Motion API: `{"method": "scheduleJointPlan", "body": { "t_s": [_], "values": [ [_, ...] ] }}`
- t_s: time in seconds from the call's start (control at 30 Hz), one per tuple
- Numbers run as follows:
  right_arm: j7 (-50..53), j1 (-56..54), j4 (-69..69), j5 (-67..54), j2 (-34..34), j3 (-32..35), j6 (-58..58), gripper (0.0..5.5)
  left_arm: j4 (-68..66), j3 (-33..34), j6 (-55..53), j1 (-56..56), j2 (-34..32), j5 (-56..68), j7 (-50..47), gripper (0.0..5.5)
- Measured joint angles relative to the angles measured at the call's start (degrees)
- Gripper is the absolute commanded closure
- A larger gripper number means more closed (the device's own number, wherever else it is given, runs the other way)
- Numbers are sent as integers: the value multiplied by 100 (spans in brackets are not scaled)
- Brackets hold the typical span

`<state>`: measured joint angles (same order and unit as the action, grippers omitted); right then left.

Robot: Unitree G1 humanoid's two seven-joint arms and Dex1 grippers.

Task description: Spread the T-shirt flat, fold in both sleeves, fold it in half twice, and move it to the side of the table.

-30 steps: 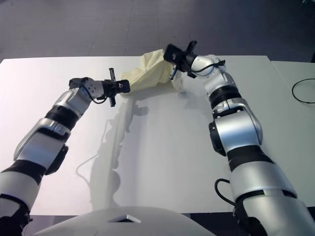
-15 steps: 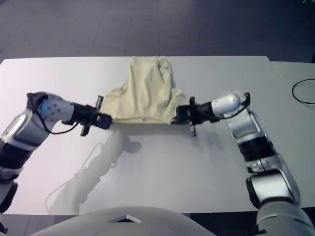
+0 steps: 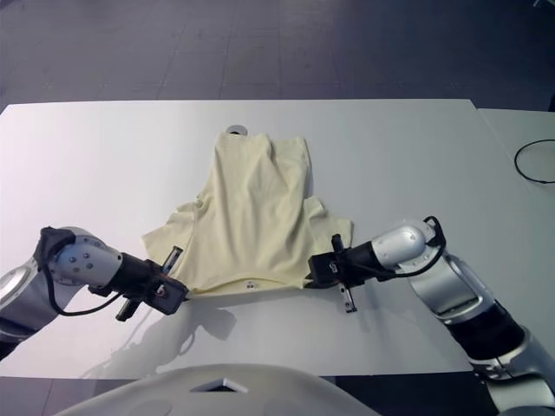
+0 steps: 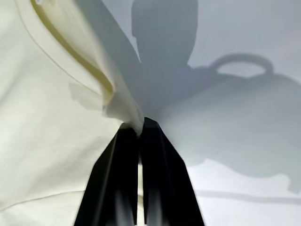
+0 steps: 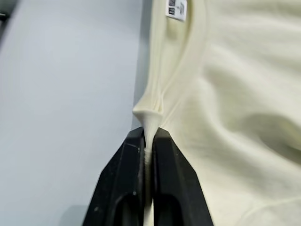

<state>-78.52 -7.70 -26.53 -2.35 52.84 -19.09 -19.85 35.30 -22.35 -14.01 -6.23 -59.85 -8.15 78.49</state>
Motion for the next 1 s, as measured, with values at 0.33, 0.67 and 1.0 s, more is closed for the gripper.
{"method": "scheduleJointPlan", "body": {
  "t_s": [0.33,0.67,1.0],
  "values": [
    [69,358,-403,-79,344,1,21,505,362,80,-298,259,-81,372,-3,514],
    [-263,105,-781,-1928,547,1027,-1027,351,839,969,-1548,120,89,2487,39,355],
    [2109,-1213,1170,-703,-441,1020,-840,192,-1189,1127,-1515,-988,631,1260,-2024,189]
  ]
}}
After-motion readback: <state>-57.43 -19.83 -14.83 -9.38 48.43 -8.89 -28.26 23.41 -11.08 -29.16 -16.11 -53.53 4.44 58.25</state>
